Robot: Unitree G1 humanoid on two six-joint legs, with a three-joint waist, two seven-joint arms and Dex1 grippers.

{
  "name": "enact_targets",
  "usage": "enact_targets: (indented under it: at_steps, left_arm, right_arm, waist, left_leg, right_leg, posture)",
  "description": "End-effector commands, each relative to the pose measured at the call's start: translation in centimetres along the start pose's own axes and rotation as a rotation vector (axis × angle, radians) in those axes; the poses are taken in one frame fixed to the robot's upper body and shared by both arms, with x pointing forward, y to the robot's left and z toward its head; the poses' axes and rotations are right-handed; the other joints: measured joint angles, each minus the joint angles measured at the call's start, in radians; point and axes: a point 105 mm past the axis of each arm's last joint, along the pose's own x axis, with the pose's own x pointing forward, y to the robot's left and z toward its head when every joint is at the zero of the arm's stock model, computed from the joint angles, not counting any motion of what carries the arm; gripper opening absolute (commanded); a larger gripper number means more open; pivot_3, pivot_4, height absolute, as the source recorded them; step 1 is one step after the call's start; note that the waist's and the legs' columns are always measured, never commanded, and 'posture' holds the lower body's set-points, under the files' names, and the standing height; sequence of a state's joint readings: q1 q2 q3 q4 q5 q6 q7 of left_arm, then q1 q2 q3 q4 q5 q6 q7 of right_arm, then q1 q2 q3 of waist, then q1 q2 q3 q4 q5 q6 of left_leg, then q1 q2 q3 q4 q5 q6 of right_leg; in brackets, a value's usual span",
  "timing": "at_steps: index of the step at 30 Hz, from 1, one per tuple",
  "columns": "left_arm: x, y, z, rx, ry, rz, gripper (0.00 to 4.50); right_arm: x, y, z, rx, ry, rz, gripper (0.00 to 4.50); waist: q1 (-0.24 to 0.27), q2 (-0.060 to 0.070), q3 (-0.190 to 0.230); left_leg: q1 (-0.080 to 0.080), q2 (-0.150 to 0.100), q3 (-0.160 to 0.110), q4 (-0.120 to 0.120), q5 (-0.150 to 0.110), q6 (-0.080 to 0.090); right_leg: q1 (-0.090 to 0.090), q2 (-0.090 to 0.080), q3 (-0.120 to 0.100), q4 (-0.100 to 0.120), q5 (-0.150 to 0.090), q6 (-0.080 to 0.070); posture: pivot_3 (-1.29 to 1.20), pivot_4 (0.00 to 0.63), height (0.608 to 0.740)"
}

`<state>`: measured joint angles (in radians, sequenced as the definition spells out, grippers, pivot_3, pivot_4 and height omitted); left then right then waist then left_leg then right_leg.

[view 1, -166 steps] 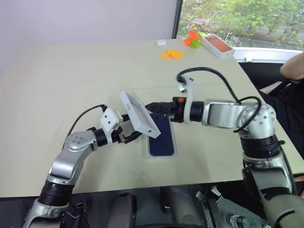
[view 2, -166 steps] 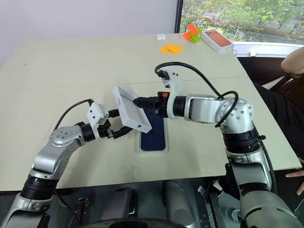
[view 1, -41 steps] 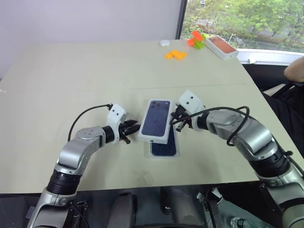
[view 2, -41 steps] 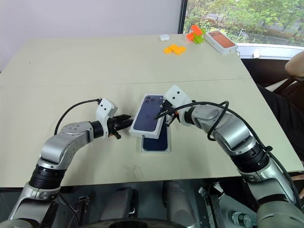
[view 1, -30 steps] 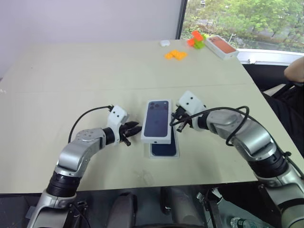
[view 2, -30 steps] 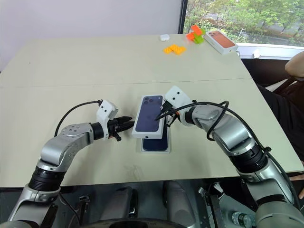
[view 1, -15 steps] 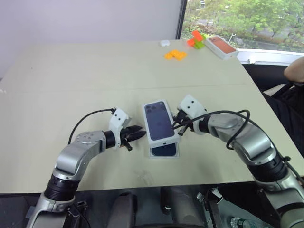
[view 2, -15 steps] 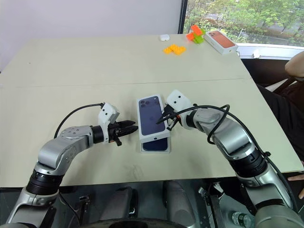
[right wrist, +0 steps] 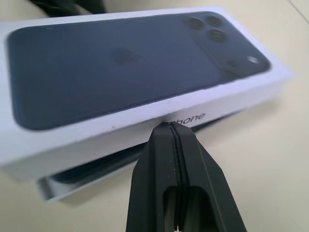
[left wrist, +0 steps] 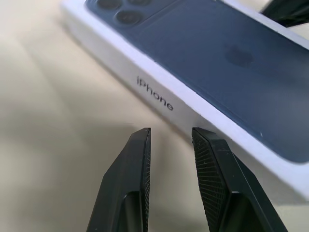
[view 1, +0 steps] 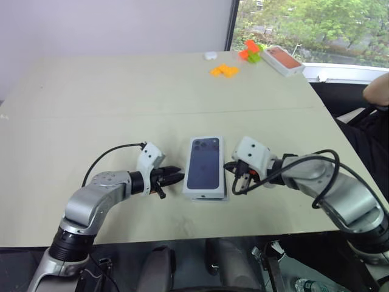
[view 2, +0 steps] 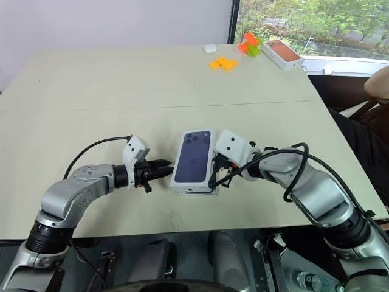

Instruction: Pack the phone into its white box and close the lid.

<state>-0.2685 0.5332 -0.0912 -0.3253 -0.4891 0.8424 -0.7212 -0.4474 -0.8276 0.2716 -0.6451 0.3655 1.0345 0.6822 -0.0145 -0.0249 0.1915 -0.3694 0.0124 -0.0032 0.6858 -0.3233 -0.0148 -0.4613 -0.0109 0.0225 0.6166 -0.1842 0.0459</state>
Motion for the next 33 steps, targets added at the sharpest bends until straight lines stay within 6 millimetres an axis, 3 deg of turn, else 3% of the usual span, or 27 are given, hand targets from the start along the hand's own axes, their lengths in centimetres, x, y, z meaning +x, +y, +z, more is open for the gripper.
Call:
enact_targets:
  at_steps: [1,11,23,33]
  left_arm:
    - [0.1,-2.0,1.6,0.034,-0.062,-0.099,1.45]
    - [0.2,-3.1,1.4,0.038,-0.060,-0.154,1.45]
    - [0.9,-3.7,1.2,0.049,-0.057,-0.165,1.45]
    - [1.0,-1.7,1.6,0.056,-0.076,-0.074,1.45]
  right_arm:
    - [-0.1,2.1,1.3,-0.066,-0.052,0.089,0.00]
    - [-0.6,0.5,0.6,-0.057,-0.021,0.020,0.00]
    - [-1.0,0.3,-0.2,-0.052,0.008,0.024,0.00]
    - [-0.4,0.7,0.2,-0.044,-0.013,0.029,0.00]
  waist:
    - [0.001,0.000,0.000]
    - [0.000,0.000,0.000]
    - [0.000,0.000,0.000]
    - [0.001,0.000,0.000]
  left_leg:
    - [0.000,0.000,0.000,0.000,0.000,0.000]
    - [0.000,0.000,0.000,0.000,0.000,0.000]
    - [0.000,0.000,0.000,0.000,0.000,0.000]
    - [0.001,0.000,0.000,0.001,0.000,0.000]
  right_leg:
    - [0.000,0.000,0.000,0.000,0.000,0.000]
    - [0.000,0.000,0.000,0.000,0.000,0.000]
    - [0.001,0.000,0.000,0.000,0.000,0.000]
    - [0.001,0.000,0.000,0.000,0.000,0.000]
  posture:
    - [0.00,0.150,0.740]
    - [0.00,0.150,0.740]
    - [0.00,0.150,0.740]
    - [0.00,0.150,0.740]
